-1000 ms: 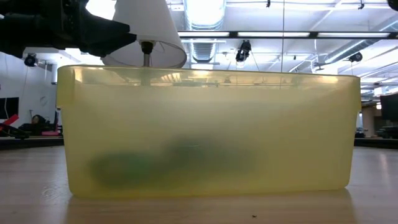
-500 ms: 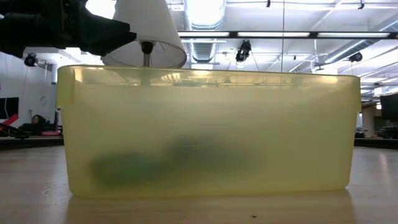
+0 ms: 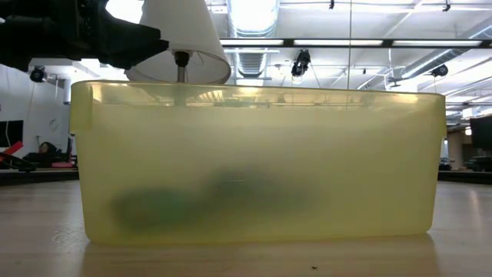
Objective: Pick and place items into bin
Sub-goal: Put the red charger cable into the yellow bin
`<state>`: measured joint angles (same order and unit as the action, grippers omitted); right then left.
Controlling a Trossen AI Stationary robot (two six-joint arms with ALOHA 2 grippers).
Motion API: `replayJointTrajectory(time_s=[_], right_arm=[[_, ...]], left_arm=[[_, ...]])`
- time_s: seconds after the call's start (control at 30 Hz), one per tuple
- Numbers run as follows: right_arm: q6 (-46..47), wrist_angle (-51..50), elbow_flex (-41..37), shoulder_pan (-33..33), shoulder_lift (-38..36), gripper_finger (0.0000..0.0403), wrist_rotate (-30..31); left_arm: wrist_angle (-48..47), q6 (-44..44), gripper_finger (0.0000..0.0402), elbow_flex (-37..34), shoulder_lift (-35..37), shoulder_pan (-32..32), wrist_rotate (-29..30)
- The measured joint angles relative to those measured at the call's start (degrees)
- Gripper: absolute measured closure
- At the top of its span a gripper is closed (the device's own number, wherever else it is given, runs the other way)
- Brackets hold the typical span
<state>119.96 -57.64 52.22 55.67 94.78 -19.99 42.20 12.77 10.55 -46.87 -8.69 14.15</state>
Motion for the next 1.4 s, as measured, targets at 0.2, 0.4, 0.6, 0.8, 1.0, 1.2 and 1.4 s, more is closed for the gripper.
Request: replayJointTrajectory(time_s=[0.2,0.4,0.6,0.8,1.0,1.2,1.4], right_arm=[[-0.4,1.6,-1.9,0.2,0.1,0.0311,0.8],[-0.6,4.8,-3.9,0.9,0.1,0.0313,0.7],[-0.8,6.2,-4.7,2.2,0.1,0.0308,0.3],[-1.7,6.8,-4.7,2.4,0.1,0.0311,-2.6],[-3.8,7.9,-4.7,2.8,0.1,0.0322,-3.2],[-4.9,9.2,-4.7,2.7,0.1,0.0326,-7.0],[-5.8,10.1,-4.7,2.9,0.0,0.032,-8.2]], left_arm=[[0.0,0.0,0.0123,0.0,0.0,0.0,0.0],[0.0,0.0,0.0123,0.0,0.0,0.0,0.0],[0.0,-0.1,0.0123,0.0,0.0,0.0,0.0],[0.0,-0.2,0.0123,0.0,0.0,0.0,0.0],[0.0,-0.2,0.0123,0.0,0.0,0.0,0.0],[0.0,-0.2,0.0123,0.0,0.0,0.0,0.0],[0.0,-0.3,0.0123,0.0,0.0,0.0,0.0]])
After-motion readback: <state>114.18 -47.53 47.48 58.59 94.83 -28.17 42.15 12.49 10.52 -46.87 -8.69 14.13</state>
